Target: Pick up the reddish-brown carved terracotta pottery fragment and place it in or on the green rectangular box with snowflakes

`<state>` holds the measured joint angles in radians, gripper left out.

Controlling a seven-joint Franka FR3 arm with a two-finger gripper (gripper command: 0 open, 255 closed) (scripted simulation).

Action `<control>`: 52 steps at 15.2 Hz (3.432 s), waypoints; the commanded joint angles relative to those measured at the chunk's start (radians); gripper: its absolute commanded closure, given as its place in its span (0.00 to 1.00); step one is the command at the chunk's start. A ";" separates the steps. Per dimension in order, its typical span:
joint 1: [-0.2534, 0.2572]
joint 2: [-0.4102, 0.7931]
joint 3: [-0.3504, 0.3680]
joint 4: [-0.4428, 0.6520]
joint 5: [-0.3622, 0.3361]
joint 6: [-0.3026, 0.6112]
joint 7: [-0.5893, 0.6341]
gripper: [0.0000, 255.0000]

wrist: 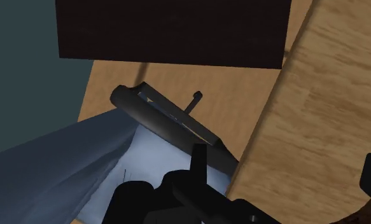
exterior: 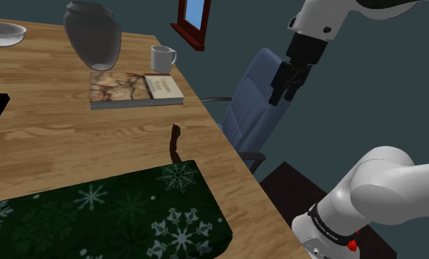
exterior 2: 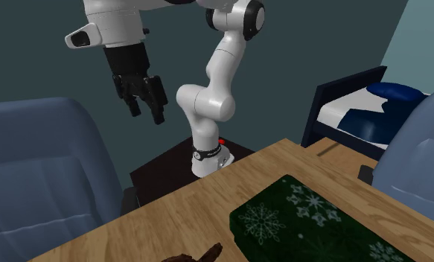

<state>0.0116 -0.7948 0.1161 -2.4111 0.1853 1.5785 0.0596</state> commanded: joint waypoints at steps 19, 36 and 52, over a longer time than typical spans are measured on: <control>-0.030 0.440 0.452 0.096 0.263 0.537 0.662 0.00; -0.032 0.523 0.502 0.059 0.256 0.665 0.690 1.00; -0.034 0.481 0.481 0.120 0.250 0.564 0.702 1.00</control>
<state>-0.0212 -0.3107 0.5995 -2.3005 0.4375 2.1560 0.7593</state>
